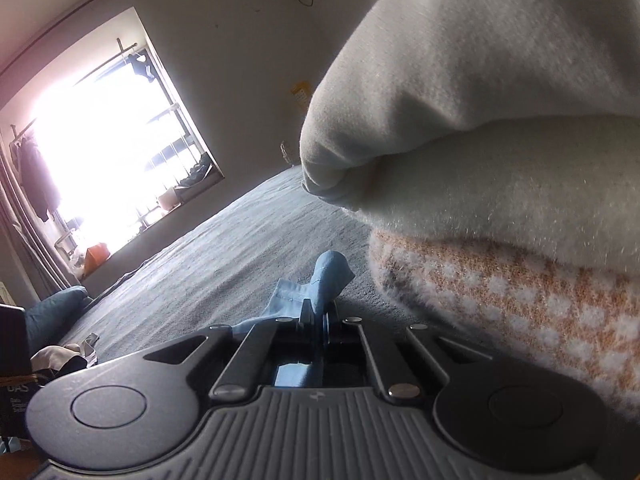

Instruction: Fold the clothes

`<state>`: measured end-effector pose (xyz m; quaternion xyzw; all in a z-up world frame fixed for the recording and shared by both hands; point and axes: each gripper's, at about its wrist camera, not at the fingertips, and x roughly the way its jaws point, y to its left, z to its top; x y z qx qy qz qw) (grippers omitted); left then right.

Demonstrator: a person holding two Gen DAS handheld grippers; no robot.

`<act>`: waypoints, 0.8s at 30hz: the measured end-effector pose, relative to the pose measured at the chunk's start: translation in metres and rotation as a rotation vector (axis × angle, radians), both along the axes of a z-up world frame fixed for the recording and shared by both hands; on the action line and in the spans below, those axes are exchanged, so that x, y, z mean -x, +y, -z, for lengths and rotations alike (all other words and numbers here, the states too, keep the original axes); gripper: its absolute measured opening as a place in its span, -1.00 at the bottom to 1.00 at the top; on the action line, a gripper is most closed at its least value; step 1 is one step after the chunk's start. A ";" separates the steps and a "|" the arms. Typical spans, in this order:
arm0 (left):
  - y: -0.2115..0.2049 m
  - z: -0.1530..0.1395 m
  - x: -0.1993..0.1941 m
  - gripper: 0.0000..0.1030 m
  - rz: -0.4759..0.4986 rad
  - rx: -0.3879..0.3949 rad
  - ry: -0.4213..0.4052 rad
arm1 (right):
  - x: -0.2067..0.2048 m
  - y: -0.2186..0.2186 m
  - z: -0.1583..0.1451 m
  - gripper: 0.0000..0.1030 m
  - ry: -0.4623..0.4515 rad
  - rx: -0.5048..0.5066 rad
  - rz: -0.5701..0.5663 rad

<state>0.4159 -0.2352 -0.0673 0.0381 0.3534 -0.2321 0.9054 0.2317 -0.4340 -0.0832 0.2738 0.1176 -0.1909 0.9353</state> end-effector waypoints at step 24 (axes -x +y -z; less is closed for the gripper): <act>0.187 -0.041 0.130 -0.25 -0.030 0.288 0.117 | 0.102 0.159 -0.071 -0.29 0.189 0.897 -1.110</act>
